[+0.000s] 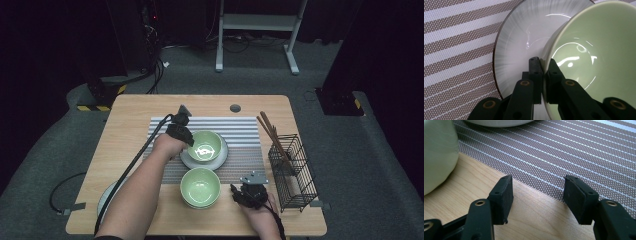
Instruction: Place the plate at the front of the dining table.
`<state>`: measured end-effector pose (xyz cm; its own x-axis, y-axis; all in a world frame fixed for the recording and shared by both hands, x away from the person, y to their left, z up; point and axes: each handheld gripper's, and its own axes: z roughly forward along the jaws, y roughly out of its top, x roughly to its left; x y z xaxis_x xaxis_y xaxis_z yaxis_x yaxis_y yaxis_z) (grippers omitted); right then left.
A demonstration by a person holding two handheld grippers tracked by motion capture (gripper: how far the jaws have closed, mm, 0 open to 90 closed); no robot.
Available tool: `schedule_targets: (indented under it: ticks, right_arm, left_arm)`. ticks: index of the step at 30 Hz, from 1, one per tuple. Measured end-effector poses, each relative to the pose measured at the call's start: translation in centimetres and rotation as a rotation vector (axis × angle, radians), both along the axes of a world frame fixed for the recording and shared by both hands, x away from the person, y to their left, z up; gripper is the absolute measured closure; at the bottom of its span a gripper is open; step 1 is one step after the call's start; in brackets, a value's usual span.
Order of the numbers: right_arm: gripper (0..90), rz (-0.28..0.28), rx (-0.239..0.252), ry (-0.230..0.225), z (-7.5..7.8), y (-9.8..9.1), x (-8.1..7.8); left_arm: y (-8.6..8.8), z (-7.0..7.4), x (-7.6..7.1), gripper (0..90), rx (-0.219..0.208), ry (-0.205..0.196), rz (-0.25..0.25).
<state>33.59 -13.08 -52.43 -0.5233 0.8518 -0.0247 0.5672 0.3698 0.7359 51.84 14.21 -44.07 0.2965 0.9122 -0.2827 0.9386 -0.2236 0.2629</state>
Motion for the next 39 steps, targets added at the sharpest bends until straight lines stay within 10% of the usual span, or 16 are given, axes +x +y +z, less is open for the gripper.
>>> schedule_targets:
  ticks: [39]
  right_arm:
    - [40.9, 0.000, -0.002, 0.000, 0.00, 0.01, -0.01]
  left_arm:
    - [0.29, -0.94, 0.76, 84.3, -0.007, 0.015, 0.038]
